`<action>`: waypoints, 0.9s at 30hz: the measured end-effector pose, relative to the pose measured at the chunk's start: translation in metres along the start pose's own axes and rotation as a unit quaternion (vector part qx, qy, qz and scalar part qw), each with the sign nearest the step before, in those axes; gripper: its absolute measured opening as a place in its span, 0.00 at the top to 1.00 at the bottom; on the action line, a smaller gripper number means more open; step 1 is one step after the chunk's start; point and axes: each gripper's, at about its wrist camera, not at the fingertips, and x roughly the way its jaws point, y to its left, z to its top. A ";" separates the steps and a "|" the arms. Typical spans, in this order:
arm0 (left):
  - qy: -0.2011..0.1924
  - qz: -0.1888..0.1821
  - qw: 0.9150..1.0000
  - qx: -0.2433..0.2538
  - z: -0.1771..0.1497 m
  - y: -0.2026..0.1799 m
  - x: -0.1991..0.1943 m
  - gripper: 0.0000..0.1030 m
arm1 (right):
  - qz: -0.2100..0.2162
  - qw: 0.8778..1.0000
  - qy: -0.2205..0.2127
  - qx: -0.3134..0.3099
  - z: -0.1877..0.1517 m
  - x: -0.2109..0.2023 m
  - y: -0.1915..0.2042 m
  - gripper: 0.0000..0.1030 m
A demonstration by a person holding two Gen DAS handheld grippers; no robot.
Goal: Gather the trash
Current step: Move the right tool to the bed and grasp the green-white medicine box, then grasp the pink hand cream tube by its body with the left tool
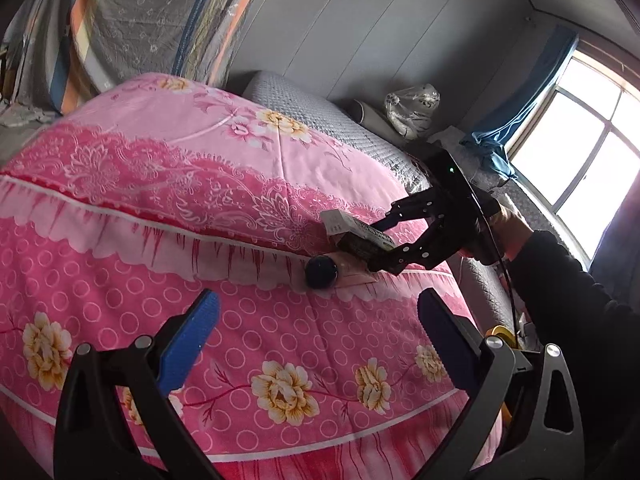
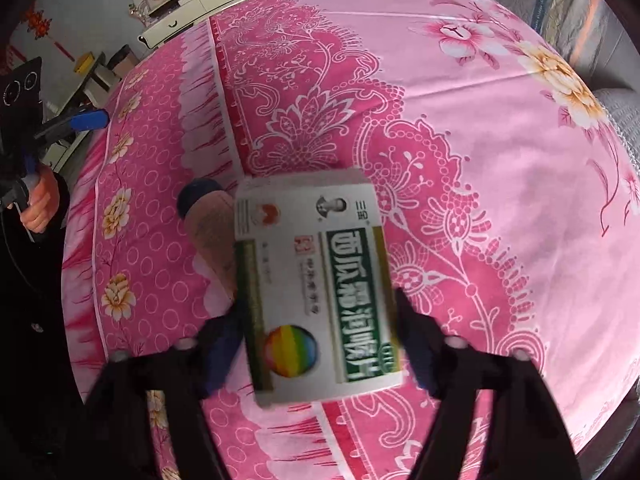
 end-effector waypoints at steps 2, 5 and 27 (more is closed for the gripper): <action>-0.005 0.009 1.000 0.013 0.001 -0.004 -0.002 0.08 | -0.011 1.000 -0.015 0.017 -0.006 -0.003 0.000 0.38; 0.000 0.011 0.999 0.041 0.005 -0.014 0.000 0.08 | -0.020 0.997 -0.068 0.041 -0.021 -0.026 0.003 0.38; 0.158 0.010 0.942 0.296 0.022 -0.058 0.136 0.43 | -0.022 0.872 -0.415 0.258 -0.251 -0.139 0.126 0.38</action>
